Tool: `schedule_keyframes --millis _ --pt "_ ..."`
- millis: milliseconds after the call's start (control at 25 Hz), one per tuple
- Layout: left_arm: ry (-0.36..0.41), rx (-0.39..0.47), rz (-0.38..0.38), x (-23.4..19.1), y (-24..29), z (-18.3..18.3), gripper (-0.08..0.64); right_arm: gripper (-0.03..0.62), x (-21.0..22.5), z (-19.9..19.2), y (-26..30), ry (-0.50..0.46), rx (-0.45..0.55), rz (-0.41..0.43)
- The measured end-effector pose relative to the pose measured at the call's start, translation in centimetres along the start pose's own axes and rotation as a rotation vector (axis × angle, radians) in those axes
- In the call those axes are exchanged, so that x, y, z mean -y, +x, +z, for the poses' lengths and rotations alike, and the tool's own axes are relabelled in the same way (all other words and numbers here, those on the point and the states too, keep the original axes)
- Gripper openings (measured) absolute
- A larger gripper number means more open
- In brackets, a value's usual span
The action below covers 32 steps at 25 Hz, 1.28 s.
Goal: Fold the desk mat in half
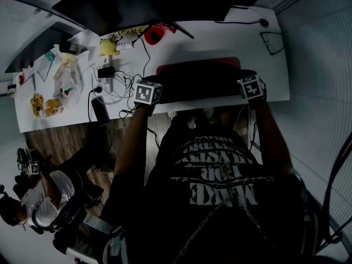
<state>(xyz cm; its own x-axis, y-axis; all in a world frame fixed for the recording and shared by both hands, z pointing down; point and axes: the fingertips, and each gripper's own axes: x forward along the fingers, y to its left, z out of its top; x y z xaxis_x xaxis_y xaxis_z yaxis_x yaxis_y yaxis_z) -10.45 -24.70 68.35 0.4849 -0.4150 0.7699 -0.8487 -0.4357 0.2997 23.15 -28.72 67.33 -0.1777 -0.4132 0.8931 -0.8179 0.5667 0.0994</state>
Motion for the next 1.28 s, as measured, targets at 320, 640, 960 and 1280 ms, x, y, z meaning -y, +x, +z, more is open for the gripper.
schedule_keyframes --millis 320,640,960,1280 --pt "0.009 -0.092 0.048 -1.8 4.5 -0.5 0.025 0.018 0.9 -0.8 5.1 -0.066 -0.129 0.012" --pt "0.010 -0.110 0.229 -5.9 4.2 -1.0 0.148 0.124 4.5 1.6 5.9 -0.293 -0.060 -0.252" --pt "0.114 0.510 0.268 -1.7 -8.1 12.6 0.015 0.039 2.2 11.0 -7.1 -0.224 0.430 -0.354" --pt "0.159 0.768 0.128 10.6 -12.8 16.1 0.006 0.000 -9.3 15.9 -17.3 0.022 0.847 0.031"
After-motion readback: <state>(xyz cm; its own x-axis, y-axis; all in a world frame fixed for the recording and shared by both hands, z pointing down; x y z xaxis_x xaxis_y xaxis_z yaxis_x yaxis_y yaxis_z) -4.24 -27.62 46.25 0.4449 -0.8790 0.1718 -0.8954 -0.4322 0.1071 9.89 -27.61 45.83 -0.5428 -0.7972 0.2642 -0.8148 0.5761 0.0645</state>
